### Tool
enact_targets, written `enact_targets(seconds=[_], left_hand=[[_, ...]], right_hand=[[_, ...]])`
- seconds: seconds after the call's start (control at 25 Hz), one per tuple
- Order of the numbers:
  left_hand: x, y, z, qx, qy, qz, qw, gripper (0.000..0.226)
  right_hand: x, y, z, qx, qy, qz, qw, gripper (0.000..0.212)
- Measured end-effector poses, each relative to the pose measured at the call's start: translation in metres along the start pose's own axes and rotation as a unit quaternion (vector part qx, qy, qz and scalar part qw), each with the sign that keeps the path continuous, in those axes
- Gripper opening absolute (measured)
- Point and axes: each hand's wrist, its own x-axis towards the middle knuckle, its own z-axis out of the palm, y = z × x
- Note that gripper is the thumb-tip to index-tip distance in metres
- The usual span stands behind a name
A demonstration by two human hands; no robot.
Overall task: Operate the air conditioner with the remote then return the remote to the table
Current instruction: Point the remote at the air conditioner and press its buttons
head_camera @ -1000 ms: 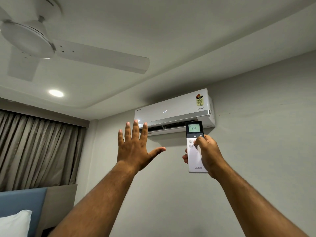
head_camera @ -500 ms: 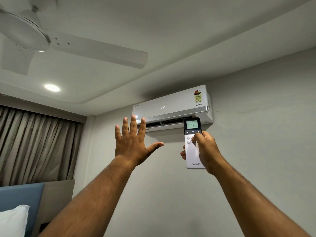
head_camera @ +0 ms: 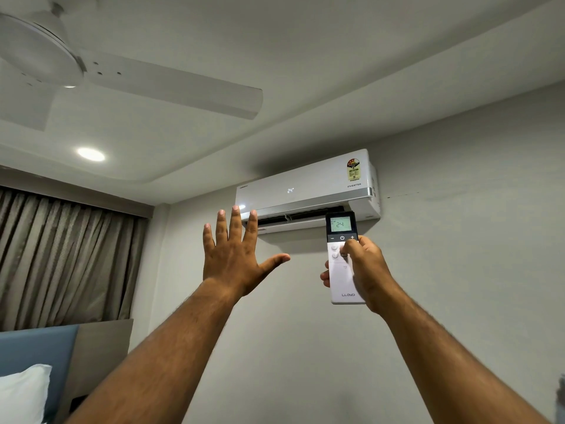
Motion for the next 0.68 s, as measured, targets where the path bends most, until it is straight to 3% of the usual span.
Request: enact_targets(seconds=[0.68], left_hand=[[0.001,-0.010,0.002,0.013,-0.008,-0.007,1.000,0.105]], right_hand=[[0.005,0.016,0.012,0.004,-0.006,0.013,1.000,0.008]])
